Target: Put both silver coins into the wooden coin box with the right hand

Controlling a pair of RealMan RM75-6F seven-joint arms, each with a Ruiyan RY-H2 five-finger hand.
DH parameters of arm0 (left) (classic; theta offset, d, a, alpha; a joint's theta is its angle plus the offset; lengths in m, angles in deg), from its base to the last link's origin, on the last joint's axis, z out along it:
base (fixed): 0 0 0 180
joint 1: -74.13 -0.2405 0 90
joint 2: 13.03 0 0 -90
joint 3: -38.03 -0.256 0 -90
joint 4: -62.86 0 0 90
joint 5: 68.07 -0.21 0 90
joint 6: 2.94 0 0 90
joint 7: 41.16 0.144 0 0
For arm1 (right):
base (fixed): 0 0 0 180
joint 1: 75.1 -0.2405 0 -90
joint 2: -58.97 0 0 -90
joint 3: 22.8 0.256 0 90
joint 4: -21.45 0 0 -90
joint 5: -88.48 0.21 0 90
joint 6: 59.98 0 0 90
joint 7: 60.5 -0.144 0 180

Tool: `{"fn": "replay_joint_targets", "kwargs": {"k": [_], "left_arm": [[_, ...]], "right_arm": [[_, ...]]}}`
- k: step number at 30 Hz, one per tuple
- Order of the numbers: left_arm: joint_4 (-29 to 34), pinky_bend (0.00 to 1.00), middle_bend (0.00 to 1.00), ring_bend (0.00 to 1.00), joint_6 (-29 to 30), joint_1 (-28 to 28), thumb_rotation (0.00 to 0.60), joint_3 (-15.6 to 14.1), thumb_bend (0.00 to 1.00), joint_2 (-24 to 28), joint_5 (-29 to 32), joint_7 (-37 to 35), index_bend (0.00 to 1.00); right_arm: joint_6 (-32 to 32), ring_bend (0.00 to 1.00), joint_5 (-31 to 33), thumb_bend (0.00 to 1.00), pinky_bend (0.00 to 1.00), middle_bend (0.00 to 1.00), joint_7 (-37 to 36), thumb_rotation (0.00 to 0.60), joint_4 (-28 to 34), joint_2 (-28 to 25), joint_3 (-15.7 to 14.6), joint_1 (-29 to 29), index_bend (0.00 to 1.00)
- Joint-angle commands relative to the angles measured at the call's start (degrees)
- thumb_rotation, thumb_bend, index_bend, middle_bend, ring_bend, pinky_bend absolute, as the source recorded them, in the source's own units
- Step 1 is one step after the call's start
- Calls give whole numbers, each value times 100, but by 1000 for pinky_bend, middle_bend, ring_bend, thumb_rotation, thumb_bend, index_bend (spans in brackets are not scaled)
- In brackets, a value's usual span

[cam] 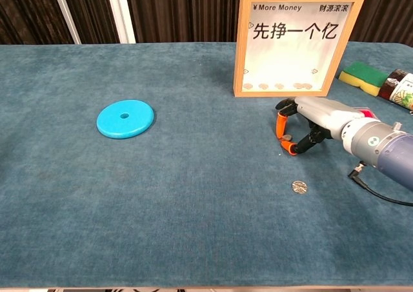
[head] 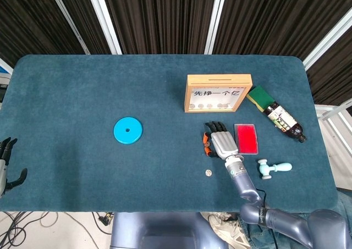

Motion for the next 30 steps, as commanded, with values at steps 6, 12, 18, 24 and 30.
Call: {"fn": "replay_joint_targets", "kwargs": {"k": [6, 12, 18, 24, 30], "left_arm": [[18, 0, 0, 0, -21, 7, 600, -5, 361, 10, 28, 30, 86], [26, 0, 0, 0, -27, 8, 600, -8, 361, 14, 36, 32, 87], [36, 0, 0, 0, -41, 12, 600, -14, 361, 24, 48, 41, 87], [42, 0, 0, 0, -54, 15, 600, -18, 361, 29, 59, 49, 86], [53, 0, 0, 0, -63, 17, 600, -23, 361, 37, 63, 42, 87]], "right_arm": [[67, 0, 9, 468, 0, 127, 23, 600, 29, -86, -57, 22, 559], [104, 0, 35, 468, 0, 127, 77, 600, 35, -136, -88, 32, 559], [159, 0, 73, 468, 0, 127, 175, 600, 29, -168, -107, 10, 559], [133, 0, 83, 468, 0, 127, 260, 600, -52, -134, -91, -24, 593], [60, 1, 32, 480, 0, 127, 201, 600, -101, -106, -49, -41, 643]]}}
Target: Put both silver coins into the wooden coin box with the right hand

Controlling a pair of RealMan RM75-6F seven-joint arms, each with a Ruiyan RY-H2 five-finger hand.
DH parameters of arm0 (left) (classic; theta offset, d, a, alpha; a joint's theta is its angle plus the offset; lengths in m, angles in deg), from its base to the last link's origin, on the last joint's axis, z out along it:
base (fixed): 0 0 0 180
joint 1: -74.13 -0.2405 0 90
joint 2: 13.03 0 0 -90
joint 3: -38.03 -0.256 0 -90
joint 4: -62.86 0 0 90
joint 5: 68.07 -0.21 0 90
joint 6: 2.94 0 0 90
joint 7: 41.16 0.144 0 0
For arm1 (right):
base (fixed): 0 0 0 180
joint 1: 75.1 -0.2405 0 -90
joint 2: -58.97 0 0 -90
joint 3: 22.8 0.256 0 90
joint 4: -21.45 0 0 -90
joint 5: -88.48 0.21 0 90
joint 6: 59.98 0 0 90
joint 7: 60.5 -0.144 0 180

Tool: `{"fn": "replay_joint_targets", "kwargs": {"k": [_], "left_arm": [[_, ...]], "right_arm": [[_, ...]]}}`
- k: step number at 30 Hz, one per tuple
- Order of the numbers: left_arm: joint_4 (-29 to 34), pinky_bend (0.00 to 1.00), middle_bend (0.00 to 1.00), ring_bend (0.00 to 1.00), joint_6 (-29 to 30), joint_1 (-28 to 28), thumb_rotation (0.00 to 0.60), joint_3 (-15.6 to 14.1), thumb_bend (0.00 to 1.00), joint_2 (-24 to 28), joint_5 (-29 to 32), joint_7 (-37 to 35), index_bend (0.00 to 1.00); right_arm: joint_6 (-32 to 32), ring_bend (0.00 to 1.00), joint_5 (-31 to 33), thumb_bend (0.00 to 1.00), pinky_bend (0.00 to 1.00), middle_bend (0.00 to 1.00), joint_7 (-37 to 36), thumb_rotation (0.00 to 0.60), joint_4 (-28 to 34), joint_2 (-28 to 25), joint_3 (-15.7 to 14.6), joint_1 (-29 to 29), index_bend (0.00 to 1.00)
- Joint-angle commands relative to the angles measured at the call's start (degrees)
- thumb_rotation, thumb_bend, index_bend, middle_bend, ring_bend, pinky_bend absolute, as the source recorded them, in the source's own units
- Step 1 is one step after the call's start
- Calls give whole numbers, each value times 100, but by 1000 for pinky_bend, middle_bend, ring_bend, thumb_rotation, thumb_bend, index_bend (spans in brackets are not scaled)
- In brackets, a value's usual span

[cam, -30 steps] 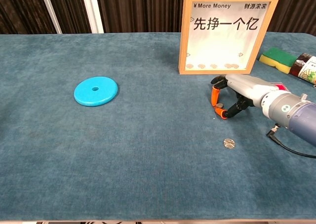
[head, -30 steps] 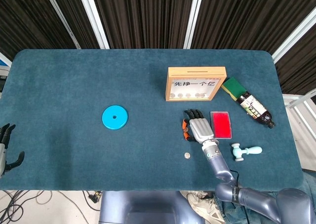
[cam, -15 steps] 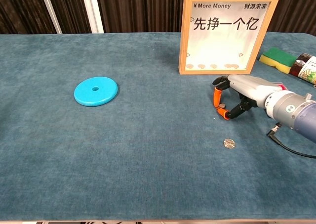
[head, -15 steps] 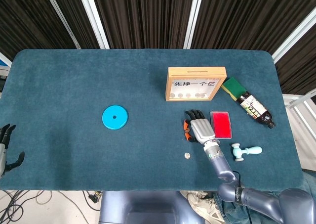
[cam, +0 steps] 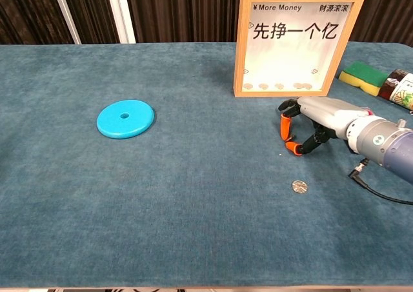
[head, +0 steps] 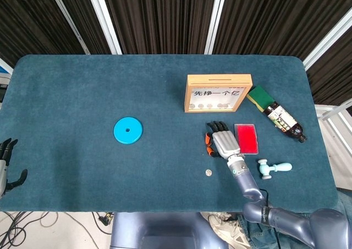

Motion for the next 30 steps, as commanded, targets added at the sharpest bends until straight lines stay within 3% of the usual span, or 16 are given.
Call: {"fn": "replay_joint_targets", "kwargs": {"k": [1, 11, 21, 30], "left_arm": [[3, 0, 0, 0, -3, 1, 600, -1, 361, 2, 1, -4, 87], [16, 0, 0, 0, -17, 4, 600, -6, 361, 10, 12, -15, 87], [28, 0, 0, 0, -39, 8, 600, -14, 361, 27, 18, -28, 87], [72, 0, 0, 0, -83, 15, 600, -34, 362, 53, 42, -21, 94]], "right_arm": [[-48, 2, -49, 486, 0, 127, -51, 600, -10, 6, 22, -8, 650], [-186, 33, -165, 535, 0, 148, -305, 600, -11, 39, 112, -13, 746], [-307, 35, -231, 572, 0, 150, -365, 600, 125, -41, 151, 10, 755], [-387, 35, -36, 586, 0, 150, -83, 600, 1113, -615, 287, 76, 755]]}}
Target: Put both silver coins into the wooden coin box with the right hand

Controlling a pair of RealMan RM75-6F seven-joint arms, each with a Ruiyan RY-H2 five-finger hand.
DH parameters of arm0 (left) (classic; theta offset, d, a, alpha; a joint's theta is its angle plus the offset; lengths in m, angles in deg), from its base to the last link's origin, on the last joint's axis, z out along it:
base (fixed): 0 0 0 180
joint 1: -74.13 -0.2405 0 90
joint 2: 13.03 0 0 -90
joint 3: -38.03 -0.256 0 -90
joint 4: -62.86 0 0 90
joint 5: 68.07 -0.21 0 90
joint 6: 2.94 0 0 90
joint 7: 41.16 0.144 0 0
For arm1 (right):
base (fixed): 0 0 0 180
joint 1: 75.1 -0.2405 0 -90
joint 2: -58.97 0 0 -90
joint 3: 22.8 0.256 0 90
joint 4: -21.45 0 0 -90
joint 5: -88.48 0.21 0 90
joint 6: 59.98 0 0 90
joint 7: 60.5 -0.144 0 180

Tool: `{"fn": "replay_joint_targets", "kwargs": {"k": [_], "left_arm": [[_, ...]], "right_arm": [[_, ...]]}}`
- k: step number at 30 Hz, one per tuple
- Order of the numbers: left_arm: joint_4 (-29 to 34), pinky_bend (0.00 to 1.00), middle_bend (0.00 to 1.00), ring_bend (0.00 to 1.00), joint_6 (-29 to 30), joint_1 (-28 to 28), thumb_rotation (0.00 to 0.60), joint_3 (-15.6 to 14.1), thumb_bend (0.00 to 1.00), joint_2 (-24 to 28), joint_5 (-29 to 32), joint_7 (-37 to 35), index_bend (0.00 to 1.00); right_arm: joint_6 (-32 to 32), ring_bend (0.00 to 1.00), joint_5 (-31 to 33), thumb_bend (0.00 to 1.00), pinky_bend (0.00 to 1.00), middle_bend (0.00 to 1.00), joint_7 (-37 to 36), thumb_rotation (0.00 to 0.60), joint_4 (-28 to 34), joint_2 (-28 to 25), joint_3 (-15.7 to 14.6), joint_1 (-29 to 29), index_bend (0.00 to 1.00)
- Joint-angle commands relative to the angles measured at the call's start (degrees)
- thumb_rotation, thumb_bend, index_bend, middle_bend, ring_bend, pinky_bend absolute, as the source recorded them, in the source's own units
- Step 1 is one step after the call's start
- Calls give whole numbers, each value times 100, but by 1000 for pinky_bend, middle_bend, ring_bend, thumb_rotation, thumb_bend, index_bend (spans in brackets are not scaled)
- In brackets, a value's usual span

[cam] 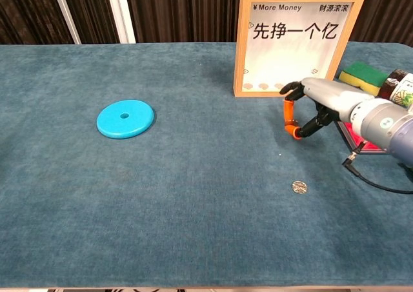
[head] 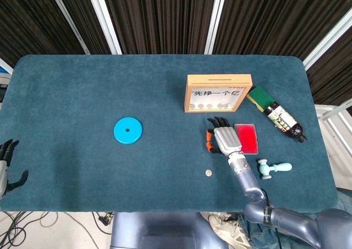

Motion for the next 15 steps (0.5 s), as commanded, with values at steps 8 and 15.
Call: {"fn": "replay_joint_targets", "kwargs": {"k": [8, 15], "left_arm": [[10, 0, 0, 0, 41, -14, 600, 4, 364, 0, -10, -26, 94], [20, 0, 0, 0, 43, -14, 600, 3, 364, -1, 11, -6, 94]], "right_arm": [[-90, 31, 714, 587, 0, 150, 550, 600, 1652, -1211, 433, 87, 754], [-851, 32, 785, 586, 0, 150, 718, 600, 2438, -2005, 882, 243, 755]]}}
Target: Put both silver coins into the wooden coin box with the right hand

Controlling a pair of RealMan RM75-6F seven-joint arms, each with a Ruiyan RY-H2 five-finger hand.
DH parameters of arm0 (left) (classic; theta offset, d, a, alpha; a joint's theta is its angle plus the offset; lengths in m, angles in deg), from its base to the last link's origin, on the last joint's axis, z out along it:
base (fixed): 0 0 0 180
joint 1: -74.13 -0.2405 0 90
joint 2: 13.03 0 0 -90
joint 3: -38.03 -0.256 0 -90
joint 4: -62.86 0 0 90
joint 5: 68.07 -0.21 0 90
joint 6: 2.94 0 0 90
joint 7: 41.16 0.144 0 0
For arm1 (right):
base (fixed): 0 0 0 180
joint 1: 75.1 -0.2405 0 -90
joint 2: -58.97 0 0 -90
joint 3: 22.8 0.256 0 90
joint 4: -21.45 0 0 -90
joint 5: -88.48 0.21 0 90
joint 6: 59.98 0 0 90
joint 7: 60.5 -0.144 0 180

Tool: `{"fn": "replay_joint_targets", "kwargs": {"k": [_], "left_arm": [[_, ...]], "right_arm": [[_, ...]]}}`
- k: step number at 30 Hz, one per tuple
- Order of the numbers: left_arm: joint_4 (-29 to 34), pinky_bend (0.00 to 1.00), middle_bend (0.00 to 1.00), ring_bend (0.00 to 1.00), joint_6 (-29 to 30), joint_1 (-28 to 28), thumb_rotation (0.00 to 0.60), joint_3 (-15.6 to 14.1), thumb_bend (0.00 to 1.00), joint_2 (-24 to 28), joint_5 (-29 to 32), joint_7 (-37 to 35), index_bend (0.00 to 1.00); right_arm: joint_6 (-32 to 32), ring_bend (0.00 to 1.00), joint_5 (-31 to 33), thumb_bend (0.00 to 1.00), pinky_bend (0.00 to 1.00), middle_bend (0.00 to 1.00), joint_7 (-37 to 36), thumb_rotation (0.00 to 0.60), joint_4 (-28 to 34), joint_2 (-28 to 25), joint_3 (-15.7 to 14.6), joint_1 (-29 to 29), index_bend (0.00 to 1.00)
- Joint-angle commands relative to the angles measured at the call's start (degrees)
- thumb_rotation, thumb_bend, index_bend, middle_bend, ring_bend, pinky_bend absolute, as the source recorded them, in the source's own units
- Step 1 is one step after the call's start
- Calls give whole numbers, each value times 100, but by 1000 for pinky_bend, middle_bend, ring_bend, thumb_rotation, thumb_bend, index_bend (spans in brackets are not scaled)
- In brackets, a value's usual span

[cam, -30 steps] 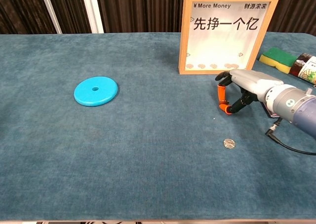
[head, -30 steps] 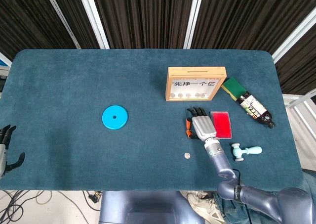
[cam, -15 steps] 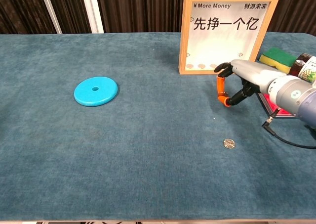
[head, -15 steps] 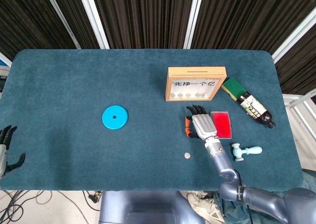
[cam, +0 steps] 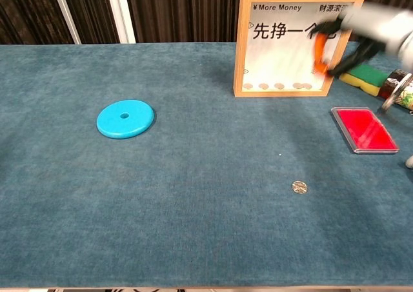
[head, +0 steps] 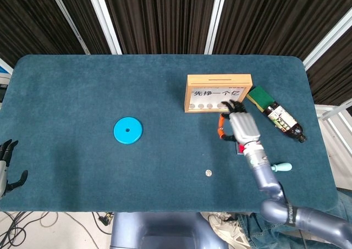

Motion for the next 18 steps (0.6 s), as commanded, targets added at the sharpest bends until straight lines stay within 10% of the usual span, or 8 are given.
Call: {"fn": "replay_joint_targets", "kwargs": {"k": [1, 10, 18], "left_arm": [[8, 0, 0, 0, 8, -2, 600, 0, 364, -4, 5, 11, 94], [22, 0, 0, 0, 31, -11, 600, -1, 367, -15, 13, 22, 94], [-46, 0, 0, 0, 60, -12, 600, 13, 368, -24, -26, -27, 95]], "right_arm": [[-527, 31, -57, 586, 0, 150, 150, 600, 360, -369, 246, 124, 754], [-1263, 32, -408, 586, 0, 150, 515, 600, 419, -588, 308, 166, 755], [-639, 31, 103, 587, 0, 150, 726, 600, 272, -946, 681, -335, 755]]}}
